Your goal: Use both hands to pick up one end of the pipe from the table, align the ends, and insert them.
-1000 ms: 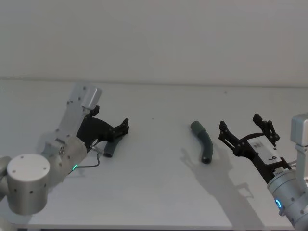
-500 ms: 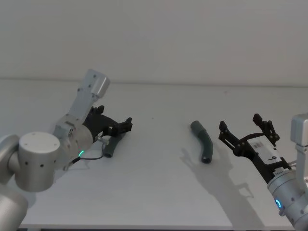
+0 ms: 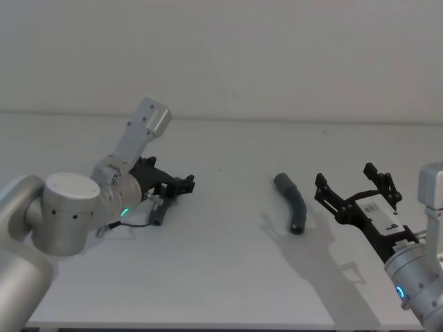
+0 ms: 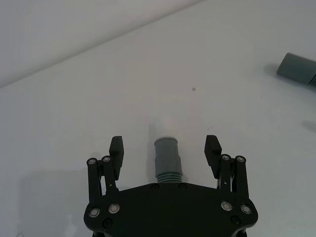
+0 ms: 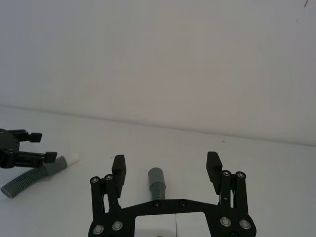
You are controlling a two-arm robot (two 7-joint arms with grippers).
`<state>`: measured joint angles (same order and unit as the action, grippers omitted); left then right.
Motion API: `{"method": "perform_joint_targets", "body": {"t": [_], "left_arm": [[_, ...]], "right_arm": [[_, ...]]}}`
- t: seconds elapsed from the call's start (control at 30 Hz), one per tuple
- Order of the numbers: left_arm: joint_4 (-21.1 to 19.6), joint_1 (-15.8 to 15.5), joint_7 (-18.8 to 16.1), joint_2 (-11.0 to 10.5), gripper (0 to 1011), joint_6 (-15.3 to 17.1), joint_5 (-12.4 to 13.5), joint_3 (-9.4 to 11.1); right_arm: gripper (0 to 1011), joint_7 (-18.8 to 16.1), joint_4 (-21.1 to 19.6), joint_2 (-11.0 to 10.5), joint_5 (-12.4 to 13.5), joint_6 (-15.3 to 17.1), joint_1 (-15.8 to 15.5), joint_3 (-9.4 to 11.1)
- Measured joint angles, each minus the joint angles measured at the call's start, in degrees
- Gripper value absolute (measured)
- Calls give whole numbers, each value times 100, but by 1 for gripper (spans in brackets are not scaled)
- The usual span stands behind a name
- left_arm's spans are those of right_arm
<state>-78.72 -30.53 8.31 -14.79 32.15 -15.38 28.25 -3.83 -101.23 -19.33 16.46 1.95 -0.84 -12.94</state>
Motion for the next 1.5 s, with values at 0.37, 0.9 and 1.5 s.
{"method": "perform_joint_targets", "body": {"t": [0.37,0.9,1.5], "left_arm": [[378,-226,77,83,1001,213,121,106],[691,-331,81,183,1000,314,211,98],[771,-327,162,253,1001,410,222,12]], "right_arm": [[1001,0,0,0,0,0,0,0],[1001,0,0,0,0,0,0,0],[1001,0,0,0,0,0,0,0]]}}
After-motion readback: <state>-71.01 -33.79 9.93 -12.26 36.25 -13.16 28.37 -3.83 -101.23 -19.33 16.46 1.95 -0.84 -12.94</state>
